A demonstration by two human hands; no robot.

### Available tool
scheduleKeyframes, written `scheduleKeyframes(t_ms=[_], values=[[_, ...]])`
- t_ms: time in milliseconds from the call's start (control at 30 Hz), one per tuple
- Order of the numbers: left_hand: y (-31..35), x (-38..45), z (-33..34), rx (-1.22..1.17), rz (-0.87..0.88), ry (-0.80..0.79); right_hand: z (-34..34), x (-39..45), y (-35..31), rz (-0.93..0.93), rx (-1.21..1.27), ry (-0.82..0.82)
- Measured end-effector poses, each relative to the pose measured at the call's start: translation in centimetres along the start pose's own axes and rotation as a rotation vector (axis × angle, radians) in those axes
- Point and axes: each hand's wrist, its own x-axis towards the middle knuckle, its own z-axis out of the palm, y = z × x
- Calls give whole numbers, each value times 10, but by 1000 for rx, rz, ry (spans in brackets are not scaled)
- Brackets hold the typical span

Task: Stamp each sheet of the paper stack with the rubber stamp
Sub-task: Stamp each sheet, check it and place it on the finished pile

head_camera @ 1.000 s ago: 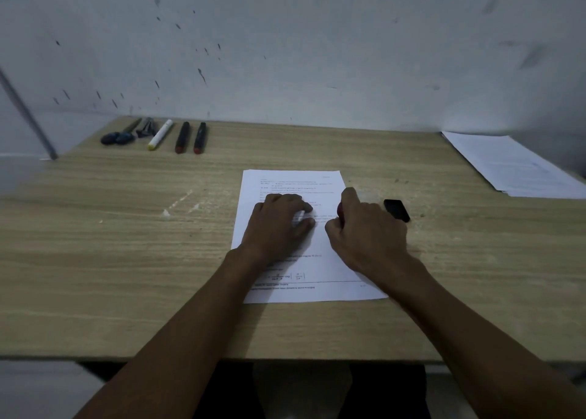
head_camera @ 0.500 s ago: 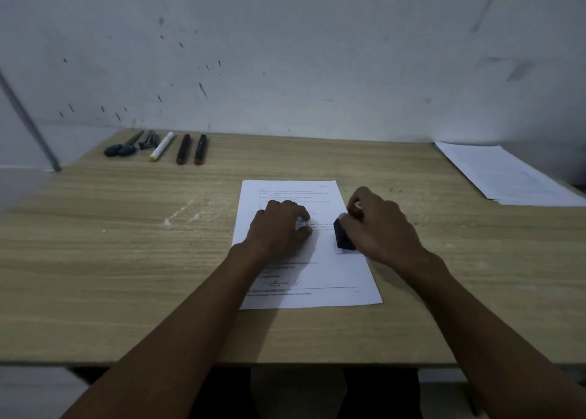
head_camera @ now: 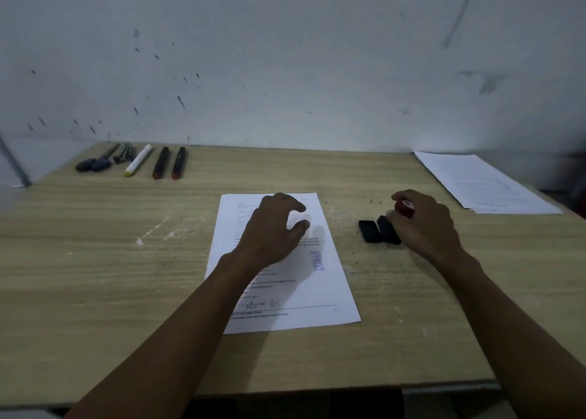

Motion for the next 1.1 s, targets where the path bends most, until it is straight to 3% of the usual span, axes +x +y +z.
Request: scheduleKeyframes(t_ms=[833, 900, 1033, 1100], values=[[-28, 4, -10, -52, -53, 107, 26, 7, -20, -58, -85, -141], [-30, 2, -12, -56, -59, 120, 24, 0, -22, -30, -89, -119], [-38, -6, -20, -38, -109, 152, 25, -27, -28, 13, -98, 89], [-45, -12, -25, -13, -141, 150, 29, -43, -30, 24, -88, 85]])
